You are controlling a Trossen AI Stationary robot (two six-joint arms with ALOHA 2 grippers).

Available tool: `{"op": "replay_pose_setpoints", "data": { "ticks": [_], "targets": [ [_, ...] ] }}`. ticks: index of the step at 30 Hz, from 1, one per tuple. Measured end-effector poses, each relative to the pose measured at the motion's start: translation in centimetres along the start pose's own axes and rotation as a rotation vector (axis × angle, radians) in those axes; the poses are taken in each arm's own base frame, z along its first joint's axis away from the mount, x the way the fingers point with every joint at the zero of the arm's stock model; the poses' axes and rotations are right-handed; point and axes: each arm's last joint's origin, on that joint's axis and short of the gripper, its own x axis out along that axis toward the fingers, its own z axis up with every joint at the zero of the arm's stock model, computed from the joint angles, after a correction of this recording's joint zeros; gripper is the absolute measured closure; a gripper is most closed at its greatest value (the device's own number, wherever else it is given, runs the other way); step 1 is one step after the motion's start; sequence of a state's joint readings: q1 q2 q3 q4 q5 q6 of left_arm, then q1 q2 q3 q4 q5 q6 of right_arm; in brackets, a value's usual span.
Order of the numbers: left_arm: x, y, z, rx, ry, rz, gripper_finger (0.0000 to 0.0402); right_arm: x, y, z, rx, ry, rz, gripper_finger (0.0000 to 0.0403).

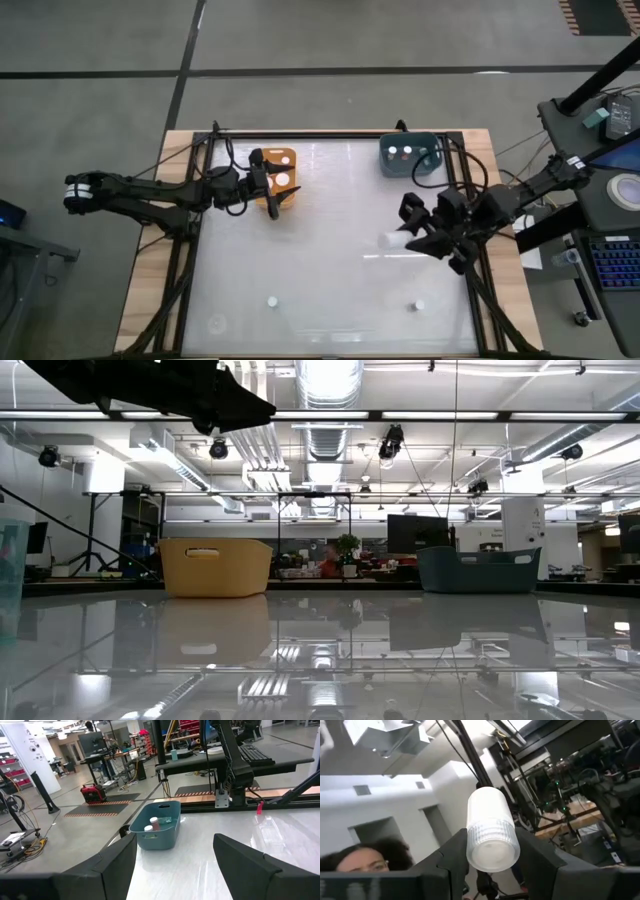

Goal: Pick and place medicine bottles into bin by pill shape (circle, oval)
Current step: Put the orange bottle pill into the yellow bin

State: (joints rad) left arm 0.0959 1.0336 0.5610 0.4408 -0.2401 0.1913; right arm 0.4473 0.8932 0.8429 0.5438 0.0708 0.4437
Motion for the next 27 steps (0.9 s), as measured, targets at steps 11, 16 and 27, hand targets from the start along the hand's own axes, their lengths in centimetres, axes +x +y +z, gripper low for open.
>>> {"op": "replay_pose_setpoints", "data": {
  "ticks": [11,16,27],
  "targets": [
    [0.2,-0.1,-0.2,0.011,0.011,-0.001,0.0155,0.0,0.0,-0.1,0.018,0.014,0.012,0.0256],
    [0.4,-0.1,-0.4,0.013,0.012,0.0,0.0155,-0.1,-0.4,-0.2,0.021,0.009,-0.075,0.0256],
    [0.4,-0.1,-0.4,0.033,0.011,0.0,0.0155,-0.9,-4.8,-1.4,0.166,0.142,-0.475,0.0263]
  ]
}}
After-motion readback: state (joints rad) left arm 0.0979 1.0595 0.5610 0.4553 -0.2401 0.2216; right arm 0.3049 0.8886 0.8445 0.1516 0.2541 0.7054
